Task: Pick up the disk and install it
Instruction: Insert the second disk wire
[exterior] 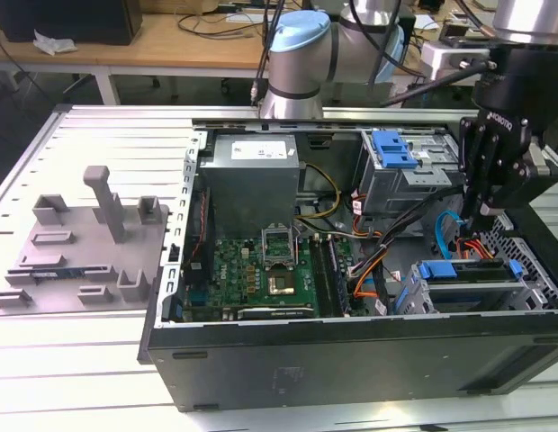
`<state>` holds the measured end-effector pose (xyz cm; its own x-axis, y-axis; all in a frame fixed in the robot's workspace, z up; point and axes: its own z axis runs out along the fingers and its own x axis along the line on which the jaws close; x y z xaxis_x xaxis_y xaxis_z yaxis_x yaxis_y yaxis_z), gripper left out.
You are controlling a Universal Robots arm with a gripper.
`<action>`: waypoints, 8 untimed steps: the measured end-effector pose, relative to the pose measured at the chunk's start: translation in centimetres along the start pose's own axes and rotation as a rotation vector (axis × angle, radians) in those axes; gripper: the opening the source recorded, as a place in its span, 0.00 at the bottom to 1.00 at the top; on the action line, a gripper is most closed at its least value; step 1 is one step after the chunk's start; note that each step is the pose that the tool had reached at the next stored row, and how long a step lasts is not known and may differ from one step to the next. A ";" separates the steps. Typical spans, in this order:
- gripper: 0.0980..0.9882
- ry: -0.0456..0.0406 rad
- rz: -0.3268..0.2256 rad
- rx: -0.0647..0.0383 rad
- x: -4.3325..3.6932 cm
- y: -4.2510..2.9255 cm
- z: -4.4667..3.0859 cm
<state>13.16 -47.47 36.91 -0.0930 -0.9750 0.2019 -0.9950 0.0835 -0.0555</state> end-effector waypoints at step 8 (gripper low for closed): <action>0.24 -0.0362 0.001 -0.003 0.39 -0.02 0.49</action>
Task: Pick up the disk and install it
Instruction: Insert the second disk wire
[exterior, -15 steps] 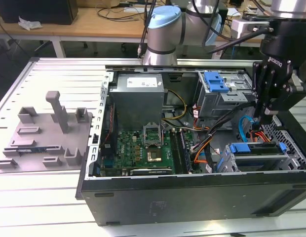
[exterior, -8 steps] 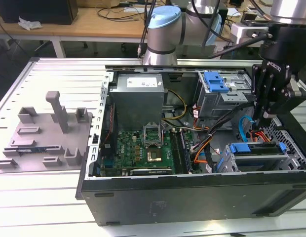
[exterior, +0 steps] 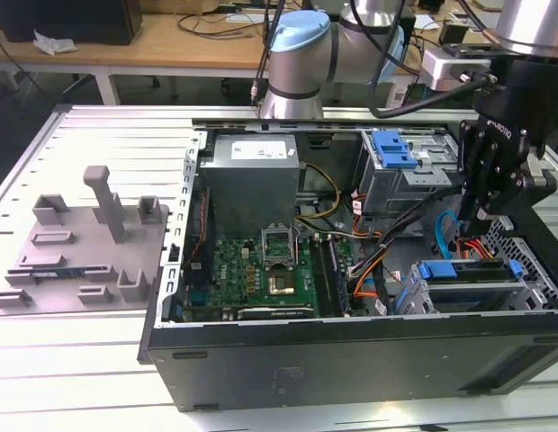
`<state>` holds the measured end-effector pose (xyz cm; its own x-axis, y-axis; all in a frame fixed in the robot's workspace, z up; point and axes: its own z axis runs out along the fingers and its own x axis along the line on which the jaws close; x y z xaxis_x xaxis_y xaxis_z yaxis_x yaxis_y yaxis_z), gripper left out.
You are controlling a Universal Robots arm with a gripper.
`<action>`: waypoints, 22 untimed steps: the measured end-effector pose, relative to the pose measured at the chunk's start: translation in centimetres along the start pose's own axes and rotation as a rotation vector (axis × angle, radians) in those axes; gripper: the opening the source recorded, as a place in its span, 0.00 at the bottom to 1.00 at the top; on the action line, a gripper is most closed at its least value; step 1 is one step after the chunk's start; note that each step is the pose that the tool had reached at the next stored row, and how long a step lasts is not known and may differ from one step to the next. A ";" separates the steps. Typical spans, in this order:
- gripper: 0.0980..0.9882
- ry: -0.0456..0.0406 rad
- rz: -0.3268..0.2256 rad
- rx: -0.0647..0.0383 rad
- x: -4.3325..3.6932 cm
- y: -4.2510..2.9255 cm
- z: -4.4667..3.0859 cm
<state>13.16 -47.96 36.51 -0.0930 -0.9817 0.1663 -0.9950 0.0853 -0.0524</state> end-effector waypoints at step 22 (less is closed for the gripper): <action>0.07 -0.0018 -0.001 0.000 -0.09 0.03 0.70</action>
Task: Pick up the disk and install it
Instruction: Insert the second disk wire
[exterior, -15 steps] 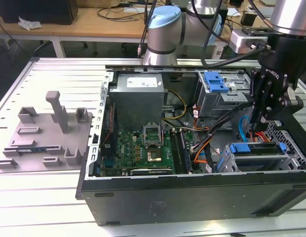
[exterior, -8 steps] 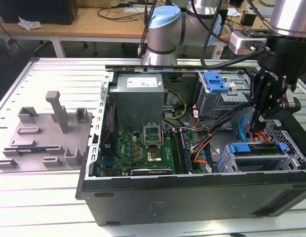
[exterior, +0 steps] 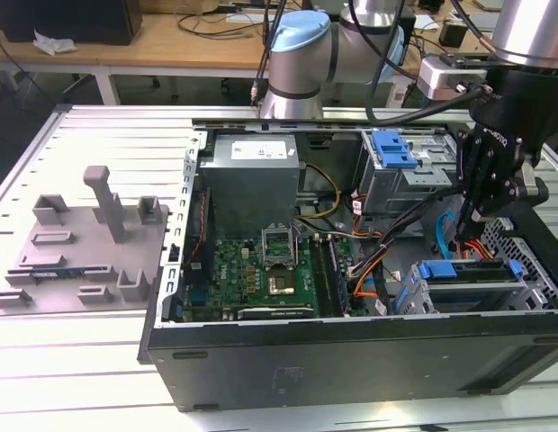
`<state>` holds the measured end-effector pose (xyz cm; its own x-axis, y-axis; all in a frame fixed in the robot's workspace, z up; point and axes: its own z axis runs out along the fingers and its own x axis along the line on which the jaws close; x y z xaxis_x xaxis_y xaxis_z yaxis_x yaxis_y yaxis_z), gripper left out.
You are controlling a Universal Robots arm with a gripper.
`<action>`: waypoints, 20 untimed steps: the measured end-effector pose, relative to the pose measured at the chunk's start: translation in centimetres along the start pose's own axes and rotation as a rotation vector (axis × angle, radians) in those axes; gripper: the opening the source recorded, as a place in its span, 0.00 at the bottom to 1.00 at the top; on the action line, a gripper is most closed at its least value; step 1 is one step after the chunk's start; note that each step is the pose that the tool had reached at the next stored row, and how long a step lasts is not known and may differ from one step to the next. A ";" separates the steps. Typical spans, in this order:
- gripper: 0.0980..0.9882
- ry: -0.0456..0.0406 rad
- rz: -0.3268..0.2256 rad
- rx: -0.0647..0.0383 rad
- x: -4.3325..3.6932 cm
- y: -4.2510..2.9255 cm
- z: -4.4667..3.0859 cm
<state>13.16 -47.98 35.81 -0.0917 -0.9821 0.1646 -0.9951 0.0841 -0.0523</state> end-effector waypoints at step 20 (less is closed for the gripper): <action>0.07 -0.1013 0.003 -0.010 3.37 -1.11 0.71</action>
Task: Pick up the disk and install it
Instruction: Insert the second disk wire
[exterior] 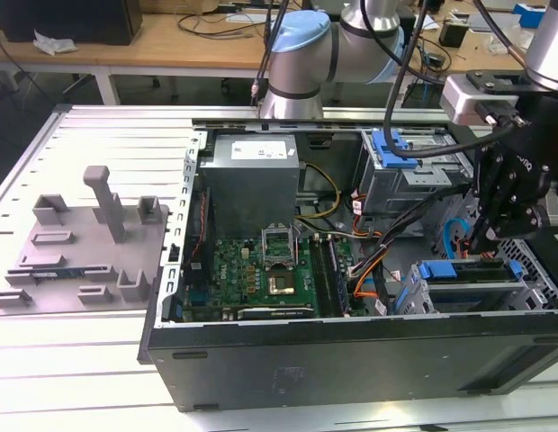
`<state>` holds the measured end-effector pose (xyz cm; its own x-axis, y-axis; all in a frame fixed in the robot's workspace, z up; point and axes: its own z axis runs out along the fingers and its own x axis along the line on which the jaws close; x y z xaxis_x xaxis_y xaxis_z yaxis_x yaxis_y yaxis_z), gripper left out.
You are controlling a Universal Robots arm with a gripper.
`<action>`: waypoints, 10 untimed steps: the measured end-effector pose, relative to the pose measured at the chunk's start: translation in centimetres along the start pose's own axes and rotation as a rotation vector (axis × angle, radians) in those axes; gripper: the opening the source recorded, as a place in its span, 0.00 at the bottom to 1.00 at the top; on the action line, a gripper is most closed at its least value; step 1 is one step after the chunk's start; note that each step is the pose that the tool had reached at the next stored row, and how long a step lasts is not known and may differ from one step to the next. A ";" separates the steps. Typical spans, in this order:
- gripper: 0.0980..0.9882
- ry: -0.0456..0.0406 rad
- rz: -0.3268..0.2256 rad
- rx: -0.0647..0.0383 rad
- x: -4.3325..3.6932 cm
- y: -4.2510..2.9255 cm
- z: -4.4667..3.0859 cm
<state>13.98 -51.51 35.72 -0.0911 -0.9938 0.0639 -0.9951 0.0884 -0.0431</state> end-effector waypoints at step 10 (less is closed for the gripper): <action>0.07 -0.0073 0.000 -0.002 0.81 -0.05 0.39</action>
<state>13.98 -52.35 35.38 -0.0908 -0.9943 0.0566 -0.9952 0.0885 -0.0412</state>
